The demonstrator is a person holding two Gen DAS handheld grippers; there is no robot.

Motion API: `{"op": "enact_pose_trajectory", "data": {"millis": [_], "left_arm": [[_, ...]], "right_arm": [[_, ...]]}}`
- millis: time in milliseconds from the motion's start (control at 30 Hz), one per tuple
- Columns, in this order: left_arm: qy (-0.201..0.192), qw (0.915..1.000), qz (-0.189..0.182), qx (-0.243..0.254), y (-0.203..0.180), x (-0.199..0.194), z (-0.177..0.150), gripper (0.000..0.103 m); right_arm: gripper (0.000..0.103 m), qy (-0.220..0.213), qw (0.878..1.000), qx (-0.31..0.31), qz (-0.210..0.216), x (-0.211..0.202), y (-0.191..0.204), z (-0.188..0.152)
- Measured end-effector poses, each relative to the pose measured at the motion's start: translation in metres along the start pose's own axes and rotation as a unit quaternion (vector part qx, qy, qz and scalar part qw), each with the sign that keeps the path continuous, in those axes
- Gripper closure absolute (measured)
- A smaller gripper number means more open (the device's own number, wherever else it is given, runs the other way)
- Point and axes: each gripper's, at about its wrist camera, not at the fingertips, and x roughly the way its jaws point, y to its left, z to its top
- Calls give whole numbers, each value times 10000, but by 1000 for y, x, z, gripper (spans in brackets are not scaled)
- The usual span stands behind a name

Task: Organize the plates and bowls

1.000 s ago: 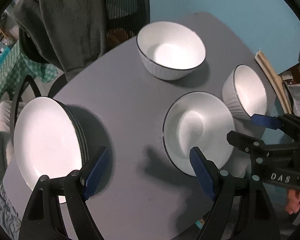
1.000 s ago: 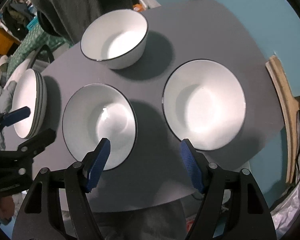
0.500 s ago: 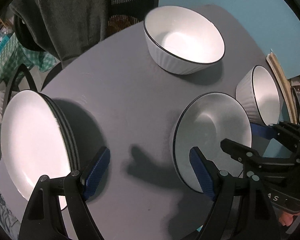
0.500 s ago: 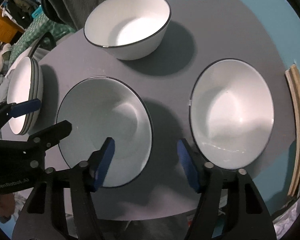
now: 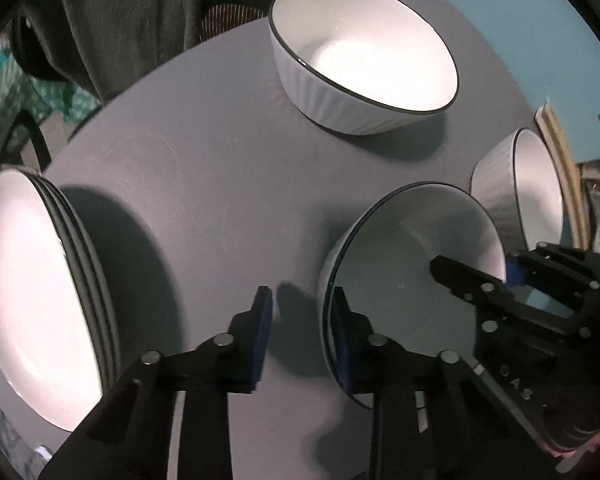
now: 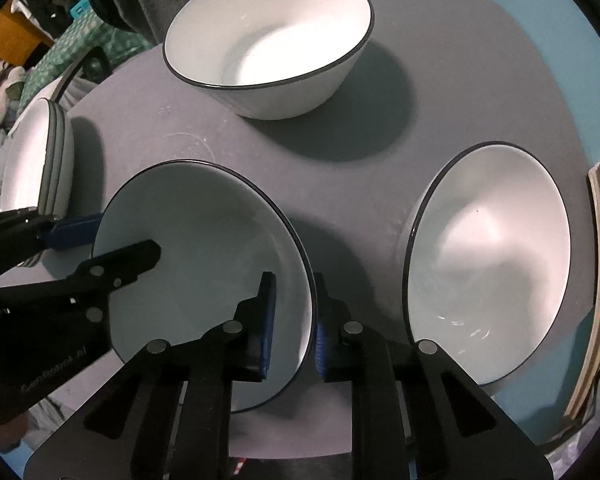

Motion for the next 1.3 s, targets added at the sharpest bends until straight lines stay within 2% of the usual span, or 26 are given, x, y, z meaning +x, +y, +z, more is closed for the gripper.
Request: {"op": "enact_pose_trajectory", "data": {"millis": [67, 100, 200, 300, 433, 767, 900, 1067, 1300], "left_arm": [[-52, 10000, -35, -62, 0, -2, -2, 91], [-87, 9999, 35, -63, -2, -3, -5, 92], [-72, 9997, 193, -90, -2, -3, -11, 92], [-47, 9996, 98, -243, 6, -5, -14, 92], [-36, 9991, -89, -411, 15, -7, -16, 92], [61, 9982, -180, -570, 25, 3, -7, 93], [44, 9981, -125, -595, 29, 1, -12, 94], [84, 9973, -115, -725, 30, -1, -13, 95], [-34, 9985, 35, -552, 29, -14, -3, 95]], "right_arm": [[87, 17, 10000, -32, 3, 2, 2, 1], [87, 20, 10000, -63, 51, 1, 3, 2], [87, 82, 9995, -112, 266, 3, 9, 3], [87, 28, 9996, -237, 177, 3, 17, 6], [88, 46, 9993, -210, 317, 4, 16, 9], [90, 53, 9991, -188, 385, 13, 14, 11], [97, 19, 9993, -142, 358, 13, 16, 13], [98, 46, 9993, -107, 369, 10, 14, 12], [98, -43, 9991, -55, 429, -5, 14, 9]]}}
